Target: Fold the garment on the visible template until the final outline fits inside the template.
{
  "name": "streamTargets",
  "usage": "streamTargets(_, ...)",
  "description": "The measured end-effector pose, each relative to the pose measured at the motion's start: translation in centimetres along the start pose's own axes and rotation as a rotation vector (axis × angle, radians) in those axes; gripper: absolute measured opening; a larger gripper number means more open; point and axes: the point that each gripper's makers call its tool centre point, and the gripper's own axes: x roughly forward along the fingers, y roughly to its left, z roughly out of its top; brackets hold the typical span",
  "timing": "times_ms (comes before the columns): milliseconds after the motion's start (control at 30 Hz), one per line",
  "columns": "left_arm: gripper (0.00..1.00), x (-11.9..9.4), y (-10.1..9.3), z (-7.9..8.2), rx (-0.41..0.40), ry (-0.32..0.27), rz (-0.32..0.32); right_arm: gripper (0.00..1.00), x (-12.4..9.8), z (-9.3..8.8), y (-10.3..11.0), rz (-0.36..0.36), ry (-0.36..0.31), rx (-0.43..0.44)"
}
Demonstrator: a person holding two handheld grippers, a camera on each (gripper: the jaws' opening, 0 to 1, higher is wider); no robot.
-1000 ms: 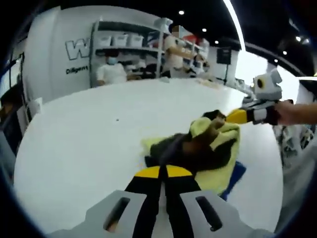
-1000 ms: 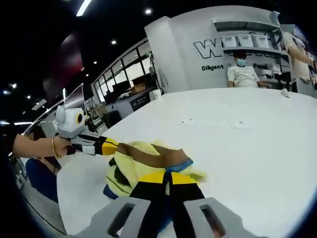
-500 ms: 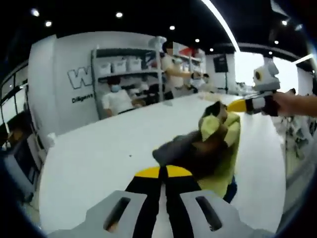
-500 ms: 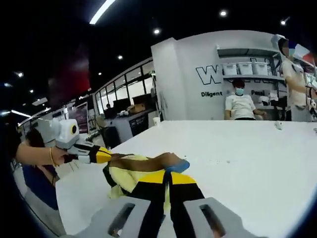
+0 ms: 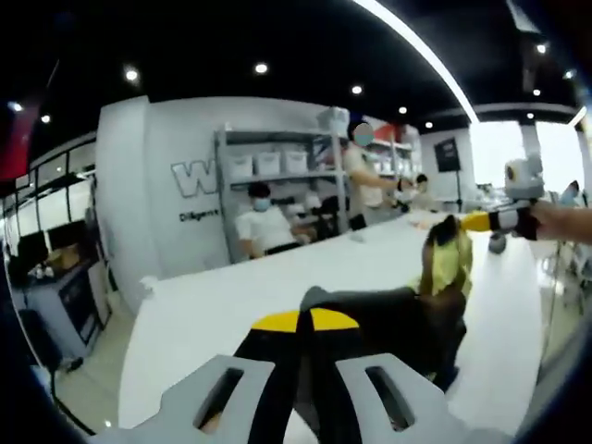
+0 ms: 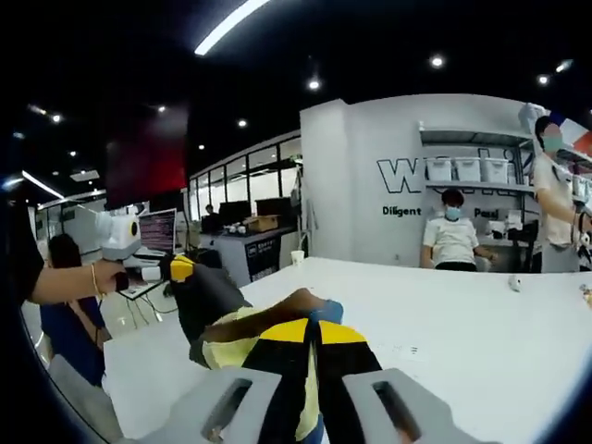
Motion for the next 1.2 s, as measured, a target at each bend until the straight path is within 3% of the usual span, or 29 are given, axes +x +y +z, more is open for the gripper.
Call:
streamTargets(133,0.00,-1.7,1.7,-0.6,-0.011,0.013,0.045,0.00,-0.9,0.0,0.0,-0.003,0.000,-0.001)
streamTargets(233,0.00,-3.9,2.6,-2.2,-0.039,0.051,0.098,0.00,-1.4,-0.1,0.3,-0.004,0.005,-0.001)
streamTargets(367,0.00,-5.2,3.5,-3.6,-0.067,0.078,0.129,0.00,-1.9,-0.6,0.7,-0.002,0.013,0.000)
streamTargets(400,0.00,-5.7,4.7,-5.1,-0.076,0.099,0.140,0.00,-2.0,-0.9,0.9,0.006,0.018,0.007)
streamTargets(433,0.00,-6.0,4.9,-5.5,-0.078,0.110,0.147,0.00,-2.0,-1.2,1.0,0.011,0.024,0.009)
streamTargets(733,0.00,-8.3,5.1,-8.6,-0.100,0.199,0.184,0.00,-1.4,-3.7,3.8,0.074,0.079,0.023)
streamTargets(767,0.00,-8.7,5.1,-9.4,-0.112,0.217,0.193,0.00,-1.4,-5.4,4.9,0.105,0.155,0.025)
streamTargets(867,0.00,-9.1,5.5,-10.3,-0.126,0.229,0.192,0.00,-1.4,-7.5,6.0,0.133,0.244,0.040)
streamTargets(1200,0.00,-9.2,5.5,-11.6,-0.141,0.252,0.189,0.00,-1.3,-8.1,7.6,0.173,0.244,0.031)
